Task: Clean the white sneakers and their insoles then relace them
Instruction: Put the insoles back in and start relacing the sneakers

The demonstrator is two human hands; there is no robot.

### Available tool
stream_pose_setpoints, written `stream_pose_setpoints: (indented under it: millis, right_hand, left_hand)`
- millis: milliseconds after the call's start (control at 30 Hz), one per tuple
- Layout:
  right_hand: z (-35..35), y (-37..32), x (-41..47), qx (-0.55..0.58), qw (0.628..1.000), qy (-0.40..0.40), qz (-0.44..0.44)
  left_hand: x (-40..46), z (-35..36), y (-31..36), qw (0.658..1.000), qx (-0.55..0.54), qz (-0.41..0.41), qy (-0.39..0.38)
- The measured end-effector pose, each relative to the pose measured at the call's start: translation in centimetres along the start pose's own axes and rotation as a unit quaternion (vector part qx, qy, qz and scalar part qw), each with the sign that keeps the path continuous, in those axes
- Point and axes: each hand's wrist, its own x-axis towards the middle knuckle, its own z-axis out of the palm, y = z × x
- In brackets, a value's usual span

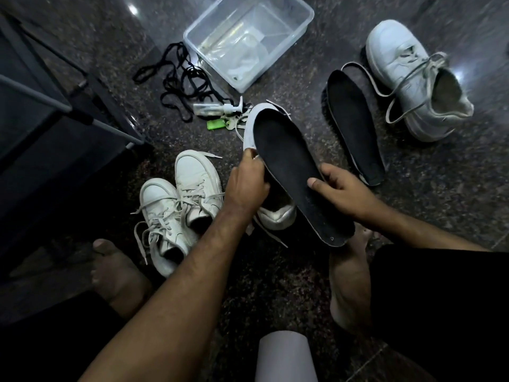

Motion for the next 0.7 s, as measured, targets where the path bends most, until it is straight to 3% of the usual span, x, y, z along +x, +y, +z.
stream_pose_setpoints:
  millis: [200, 300, 467, 700]
  right_hand:
    - [-3.1, -0.4, 0.3, 0.056, 0.998, 0.006, 0.041]
    - [-4.6, -0.7, 0.5, 0.077, 0.997, -0.011, 0.027]
    - [-7.3, -2.4, 0.2, -0.039, 0.996, -0.075, -0.042]
    - [-9.7, -3.4, -1.3, -0.077, 0.976, -0.205, -0.002]
  left_hand:
    - [4.6, -2.6, 0.4, 0.985, 0.148, 0.084, 0.001]
    - [6.2, -3.3, 0.9, 0.973, 0.2, 0.11, -0.034]
    - [7.7, -3.5, 1.1, 0.98, 0.158, 0.09, -0.079]
    - [9.5, -2.6, 0.8, 0.989, 0.082, 0.082, -0.095]
